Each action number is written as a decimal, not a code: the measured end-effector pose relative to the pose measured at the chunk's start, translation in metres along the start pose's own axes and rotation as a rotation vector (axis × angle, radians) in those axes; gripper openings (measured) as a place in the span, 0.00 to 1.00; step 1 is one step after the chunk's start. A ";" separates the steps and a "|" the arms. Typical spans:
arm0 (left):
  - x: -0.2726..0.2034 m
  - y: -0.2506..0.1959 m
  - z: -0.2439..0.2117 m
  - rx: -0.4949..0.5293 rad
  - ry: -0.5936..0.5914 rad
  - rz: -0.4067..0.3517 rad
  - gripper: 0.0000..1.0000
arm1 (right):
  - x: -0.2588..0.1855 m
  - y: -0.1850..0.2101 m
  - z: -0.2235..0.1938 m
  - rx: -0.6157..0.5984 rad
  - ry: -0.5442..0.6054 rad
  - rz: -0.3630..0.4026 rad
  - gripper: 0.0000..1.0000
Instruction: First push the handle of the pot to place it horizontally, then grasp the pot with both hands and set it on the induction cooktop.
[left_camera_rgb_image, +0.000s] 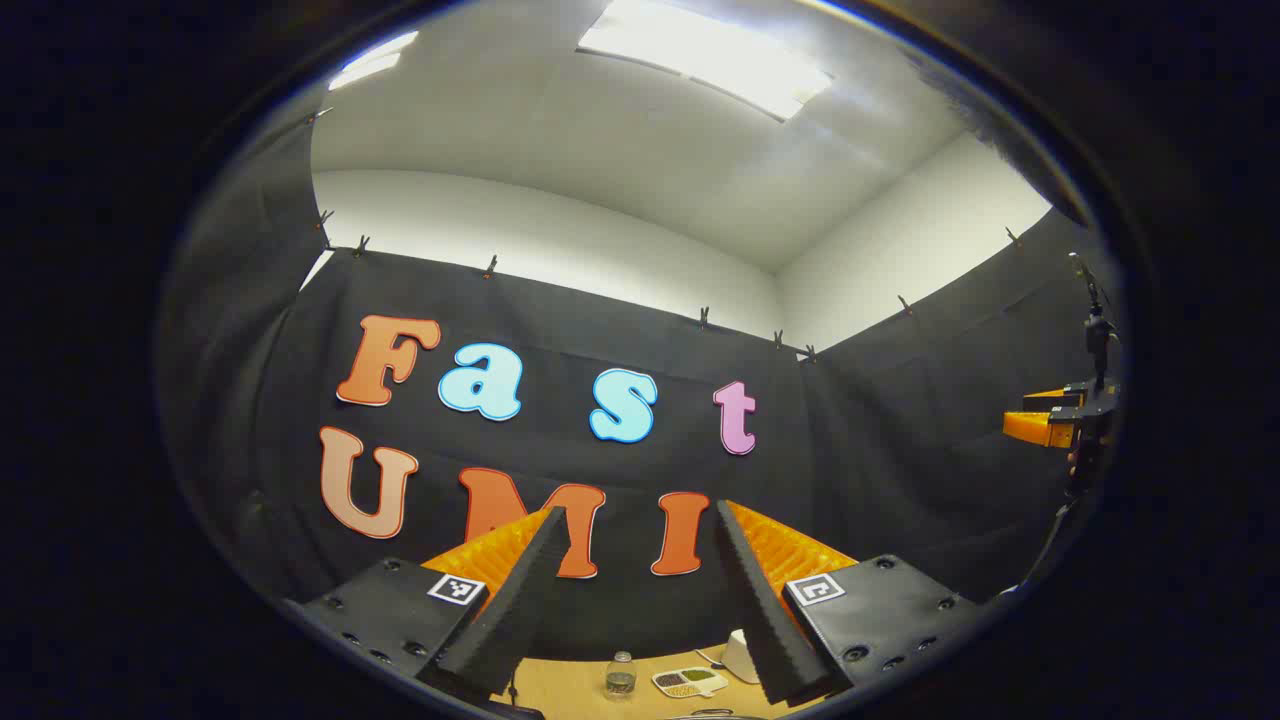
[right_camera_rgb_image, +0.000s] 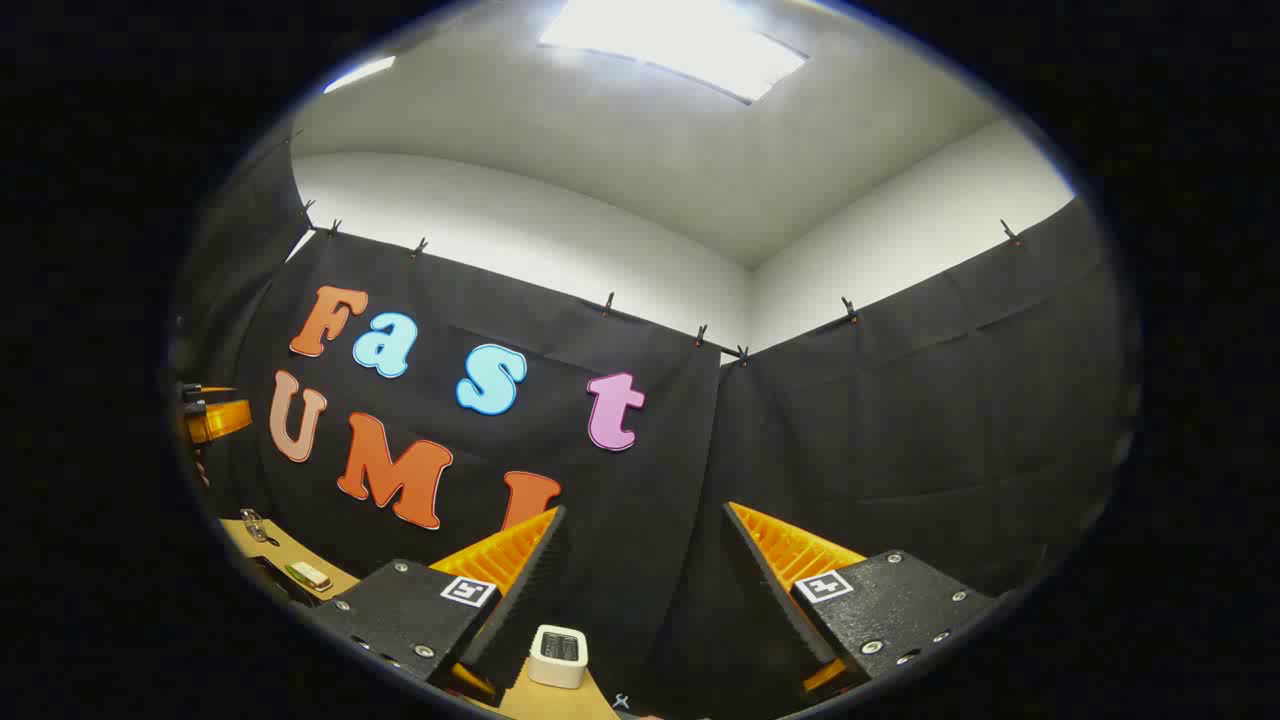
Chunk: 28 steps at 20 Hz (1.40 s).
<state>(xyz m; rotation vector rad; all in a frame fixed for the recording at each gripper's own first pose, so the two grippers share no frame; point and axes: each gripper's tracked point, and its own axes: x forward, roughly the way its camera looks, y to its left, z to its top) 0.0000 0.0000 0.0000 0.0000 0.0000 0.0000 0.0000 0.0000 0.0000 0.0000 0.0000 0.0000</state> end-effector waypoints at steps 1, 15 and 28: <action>-0.002 -0.003 -0.001 0.003 -0.002 0.000 0.94 | 0.000 0.000 -0.001 -0.001 0.000 0.001 0.93; 0.002 0.000 -0.020 0.018 0.045 0.041 0.91 | 0.000 0.008 -0.008 0.005 0.018 0.011 0.93; 0.001 -0.007 -0.031 0.004 0.124 0.088 0.94 | 0.000 0.009 -0.005 0.023 0.015 0.049 0.93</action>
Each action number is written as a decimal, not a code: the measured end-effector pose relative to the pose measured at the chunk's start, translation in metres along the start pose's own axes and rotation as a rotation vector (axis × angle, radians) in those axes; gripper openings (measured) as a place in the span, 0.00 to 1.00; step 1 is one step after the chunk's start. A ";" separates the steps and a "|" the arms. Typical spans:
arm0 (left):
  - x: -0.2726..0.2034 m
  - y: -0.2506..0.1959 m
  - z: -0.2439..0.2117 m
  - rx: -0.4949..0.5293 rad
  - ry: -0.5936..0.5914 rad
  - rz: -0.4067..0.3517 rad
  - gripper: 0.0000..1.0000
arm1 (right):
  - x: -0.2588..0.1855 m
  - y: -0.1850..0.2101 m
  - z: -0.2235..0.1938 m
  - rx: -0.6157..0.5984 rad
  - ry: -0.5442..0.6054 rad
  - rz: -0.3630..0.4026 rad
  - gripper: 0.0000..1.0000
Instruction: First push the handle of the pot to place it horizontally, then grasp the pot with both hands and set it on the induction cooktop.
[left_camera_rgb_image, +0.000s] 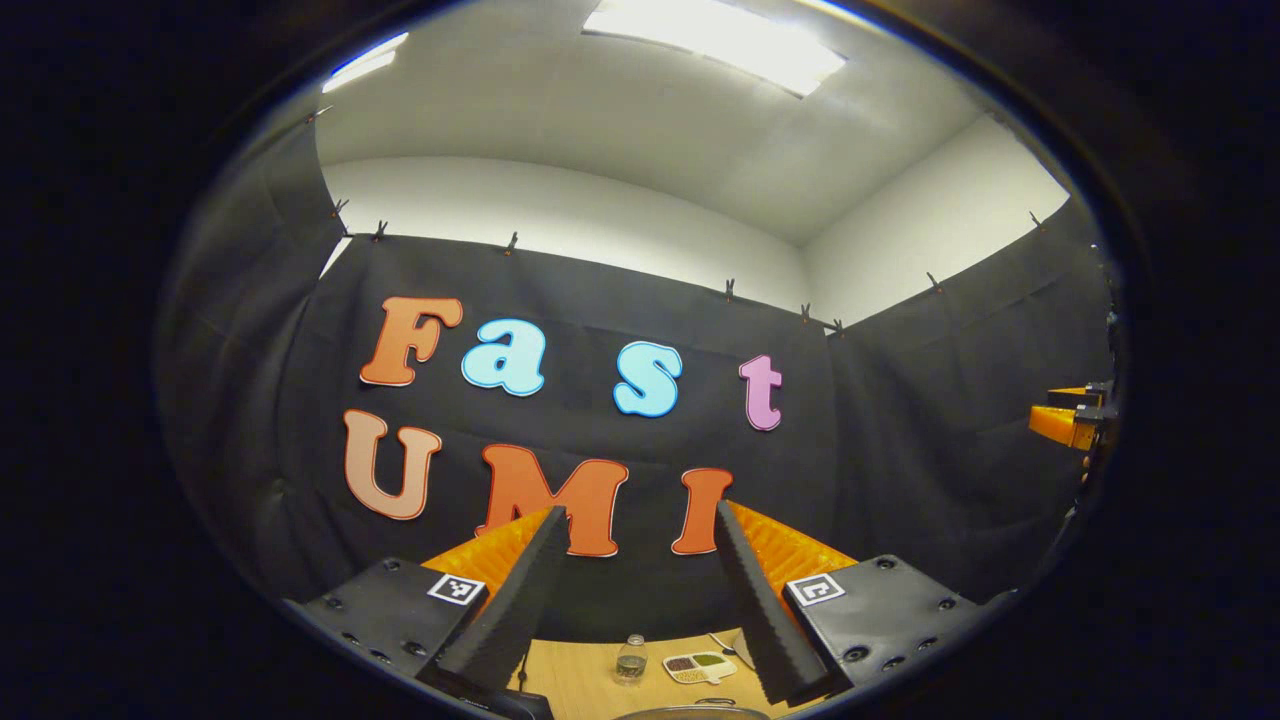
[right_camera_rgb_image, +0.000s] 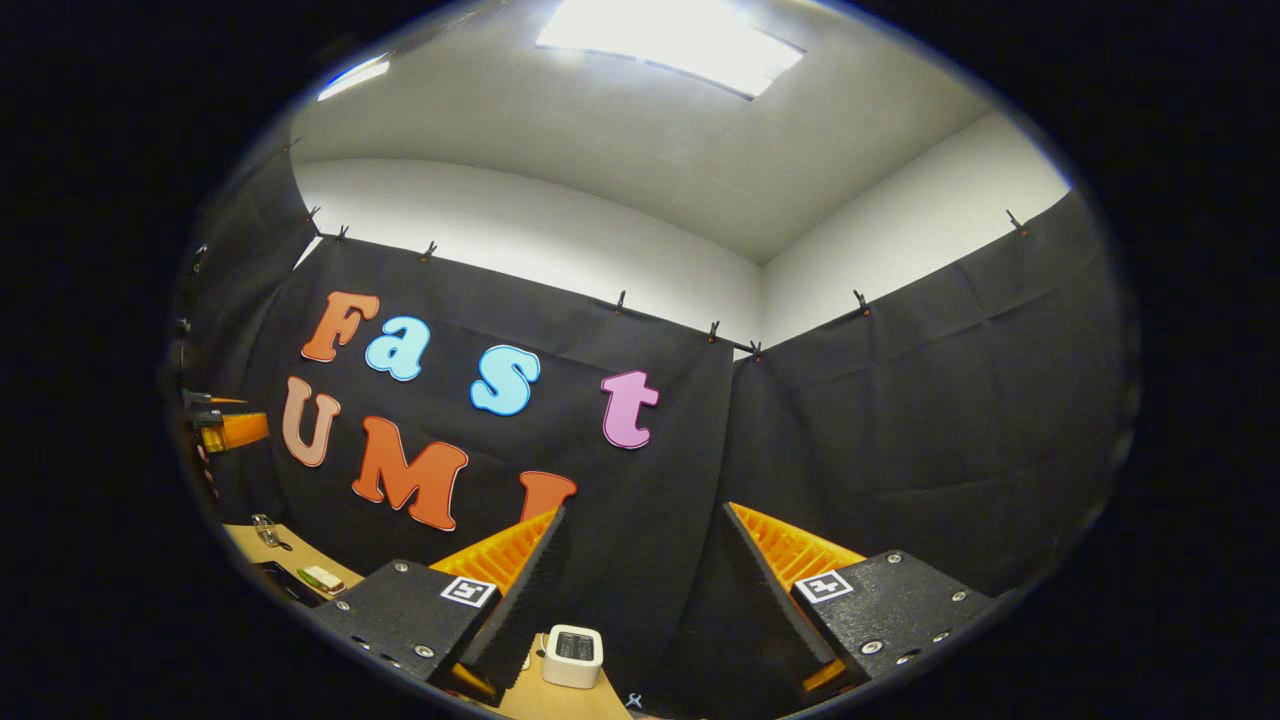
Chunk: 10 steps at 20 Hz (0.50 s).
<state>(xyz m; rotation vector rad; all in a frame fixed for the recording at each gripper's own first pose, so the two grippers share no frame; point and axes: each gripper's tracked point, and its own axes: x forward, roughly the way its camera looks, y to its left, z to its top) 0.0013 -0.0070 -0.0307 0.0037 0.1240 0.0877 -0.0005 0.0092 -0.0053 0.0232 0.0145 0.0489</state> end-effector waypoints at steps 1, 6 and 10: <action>0.000 -0.002 -0.013 0.002 0.026 -0.001 0.97 | 0.000 0.000 -0.004 -0.001 0.005 0.006 0.93; -0.011 -0.024 -0.097 0.015 0.218 -0.002 0.96 | -0.002 -0.005 -0.029 0.003 0.037 0.032 0.93; -0.028 -0.037 -0.178 0.010 0.434 0.010 0.75 | -0.006 -0.013 -0.050 0.027 0.058 0.054 0.93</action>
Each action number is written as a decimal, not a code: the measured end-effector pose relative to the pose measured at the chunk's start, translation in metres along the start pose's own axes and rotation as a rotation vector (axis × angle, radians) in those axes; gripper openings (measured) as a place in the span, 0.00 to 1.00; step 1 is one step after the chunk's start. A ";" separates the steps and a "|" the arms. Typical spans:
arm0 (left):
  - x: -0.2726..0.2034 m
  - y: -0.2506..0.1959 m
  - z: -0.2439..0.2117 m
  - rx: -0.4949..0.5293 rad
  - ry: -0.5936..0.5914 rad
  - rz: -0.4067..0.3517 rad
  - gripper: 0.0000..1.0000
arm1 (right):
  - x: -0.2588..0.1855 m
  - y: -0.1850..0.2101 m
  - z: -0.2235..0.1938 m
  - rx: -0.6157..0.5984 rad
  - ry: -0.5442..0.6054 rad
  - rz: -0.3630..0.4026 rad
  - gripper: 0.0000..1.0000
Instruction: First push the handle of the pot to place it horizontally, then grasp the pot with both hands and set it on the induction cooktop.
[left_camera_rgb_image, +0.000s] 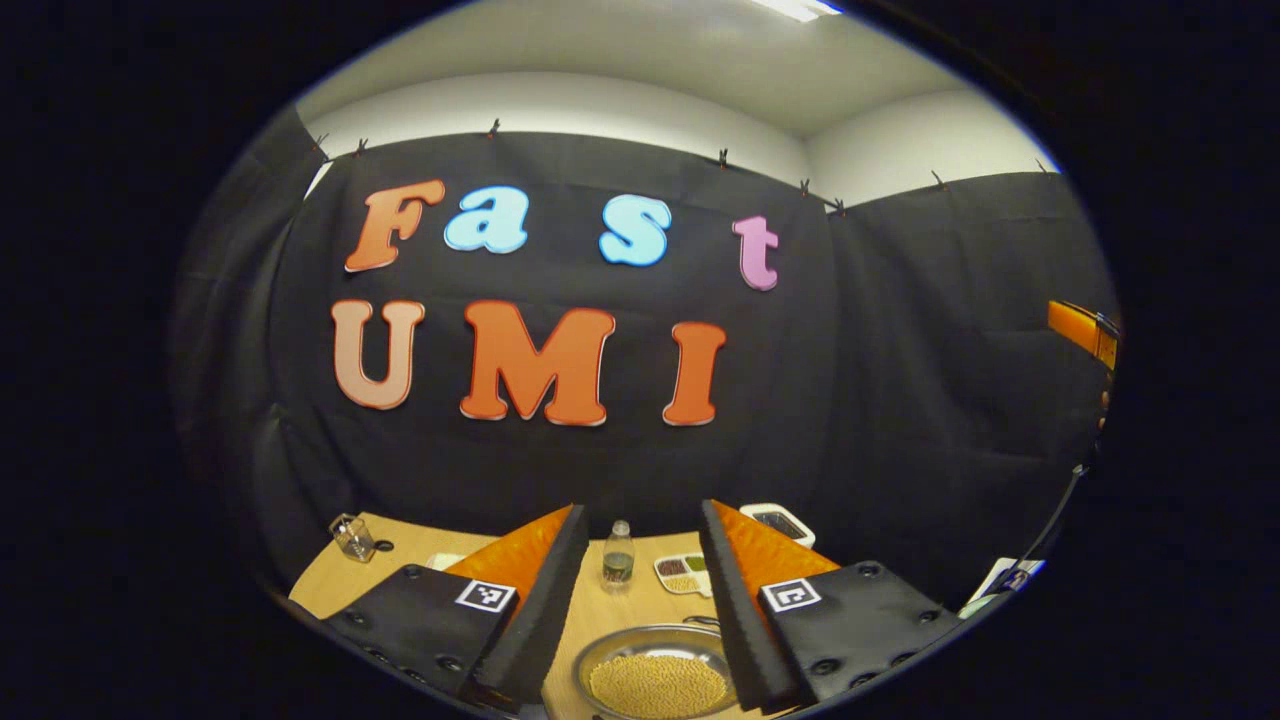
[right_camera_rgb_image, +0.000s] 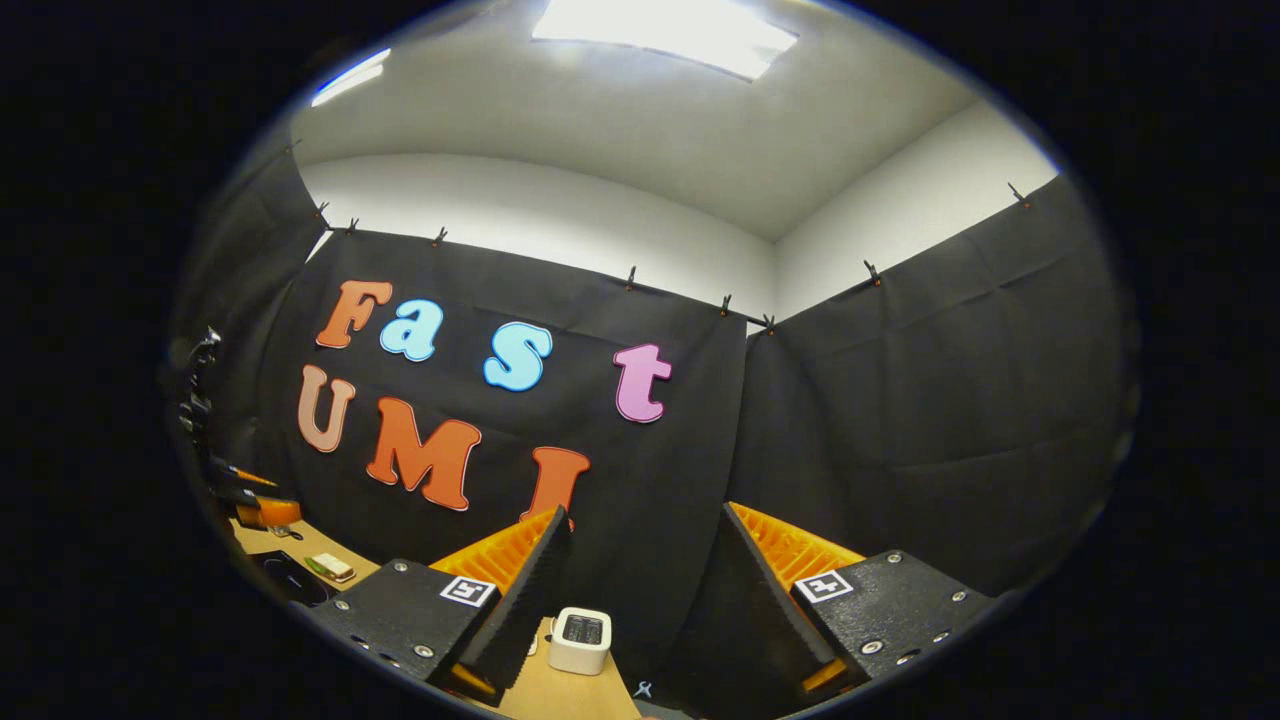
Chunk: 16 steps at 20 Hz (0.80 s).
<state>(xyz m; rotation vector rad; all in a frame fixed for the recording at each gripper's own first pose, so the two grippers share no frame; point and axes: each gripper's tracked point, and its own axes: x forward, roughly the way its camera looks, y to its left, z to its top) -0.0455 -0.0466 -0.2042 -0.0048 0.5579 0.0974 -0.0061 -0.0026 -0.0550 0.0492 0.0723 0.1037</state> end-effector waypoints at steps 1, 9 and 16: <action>0.003 -0.003 -0.025 -0.006 0.061 0.009 0.70 | 0.000 -0.003 -0.007 0.000 0.006 0.002 0.93; -0.003 -0.015 -0.232 -0.165 0.694 0.102 0.08 | 0.002 -0.029 -0.046 -0.002 0.052 0.035 0.93; -0.037 -0.026 -0.320 -0.259 0.997 0.162 0.08 | 0.004 -0.041 -0.077 0.017 0.103 0.051 0.93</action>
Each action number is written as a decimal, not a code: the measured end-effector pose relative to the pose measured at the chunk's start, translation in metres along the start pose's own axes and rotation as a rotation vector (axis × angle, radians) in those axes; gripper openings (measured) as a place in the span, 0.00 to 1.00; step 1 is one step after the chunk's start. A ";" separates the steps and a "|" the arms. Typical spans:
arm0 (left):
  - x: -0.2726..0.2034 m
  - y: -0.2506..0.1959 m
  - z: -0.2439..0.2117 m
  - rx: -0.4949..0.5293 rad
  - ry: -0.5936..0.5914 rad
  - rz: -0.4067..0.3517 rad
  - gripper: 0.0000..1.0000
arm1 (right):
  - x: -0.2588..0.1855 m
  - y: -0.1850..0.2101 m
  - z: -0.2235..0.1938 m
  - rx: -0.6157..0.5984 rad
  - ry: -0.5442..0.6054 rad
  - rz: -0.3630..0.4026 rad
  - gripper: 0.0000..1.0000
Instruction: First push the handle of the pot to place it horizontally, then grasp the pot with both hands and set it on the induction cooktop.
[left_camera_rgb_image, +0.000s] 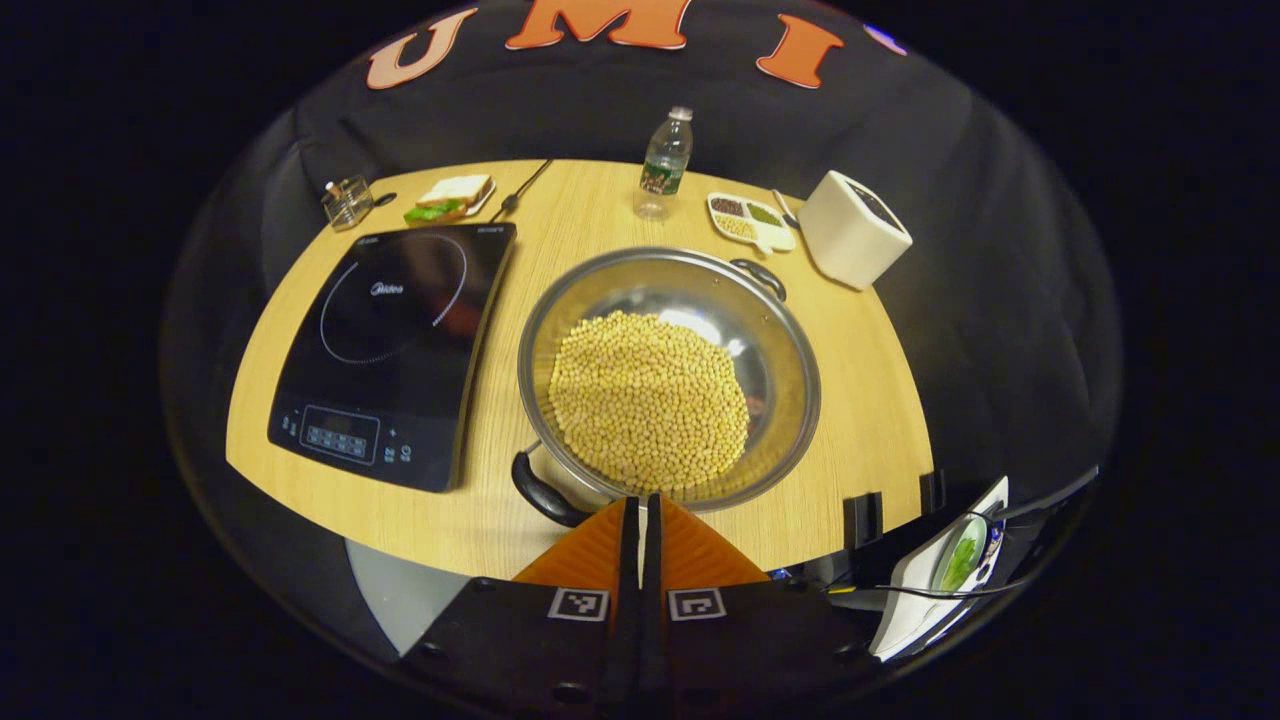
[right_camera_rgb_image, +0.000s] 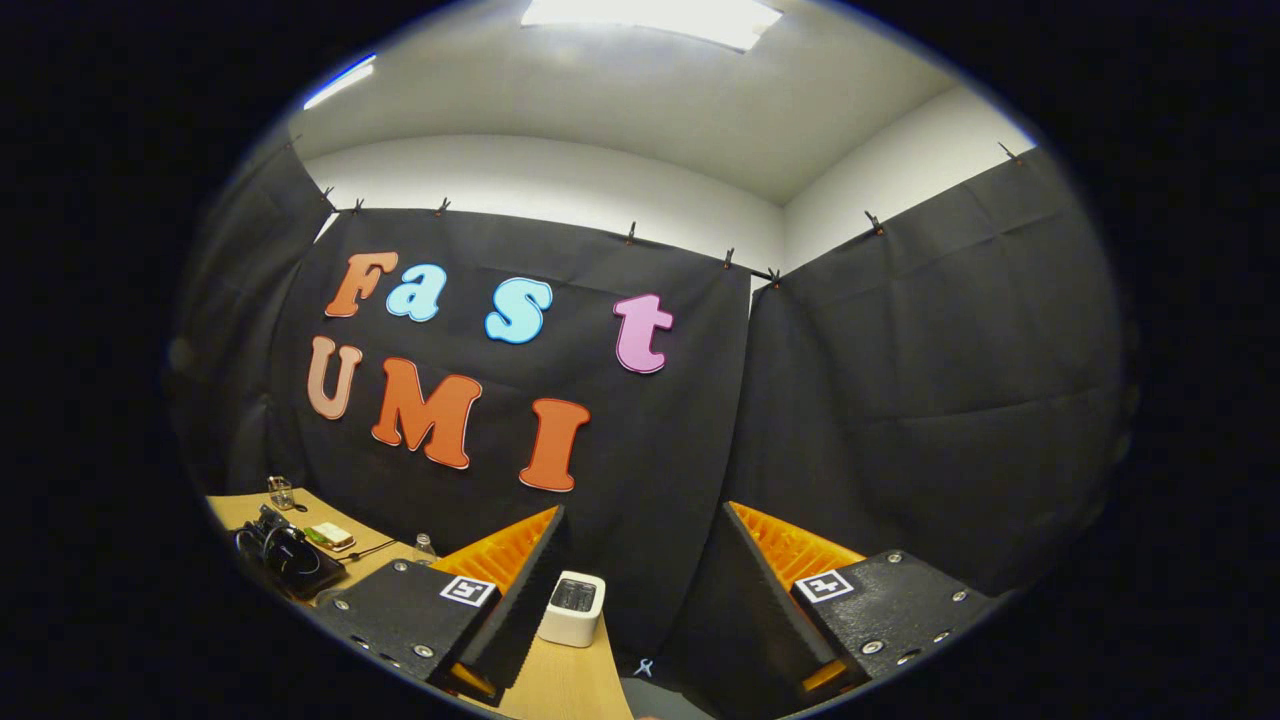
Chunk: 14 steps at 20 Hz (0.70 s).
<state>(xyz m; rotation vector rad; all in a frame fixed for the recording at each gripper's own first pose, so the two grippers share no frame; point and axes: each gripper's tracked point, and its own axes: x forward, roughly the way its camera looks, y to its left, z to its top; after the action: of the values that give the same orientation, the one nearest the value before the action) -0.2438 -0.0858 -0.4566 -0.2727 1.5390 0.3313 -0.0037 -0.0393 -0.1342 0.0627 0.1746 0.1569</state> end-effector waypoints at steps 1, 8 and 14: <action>0.006 -0.001 -0.009 -0.016 0.030 0.000 0.08 | 0.001 -0.001 -0.005 0.007 0.007 -0.001 0.93; 0.044 0.000 -0.041 -0.062 0.228 0.000 0.08 | 0.004 -0.010 -0.021 0.005 0.038 -0.071 0.93; 0.072 0.008 -0.046 -0.071 0.311 -0.004 0.08 | 0.007 -0.007 -0.033 0.021 0.084 -0.125 0.93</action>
<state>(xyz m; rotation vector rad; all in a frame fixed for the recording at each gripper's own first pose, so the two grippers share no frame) -0.2888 -0.0928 -0.5292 -0.3972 1.8341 0.3535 -0.0019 -0.0433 -0.1686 0.0662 0.2636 0.0331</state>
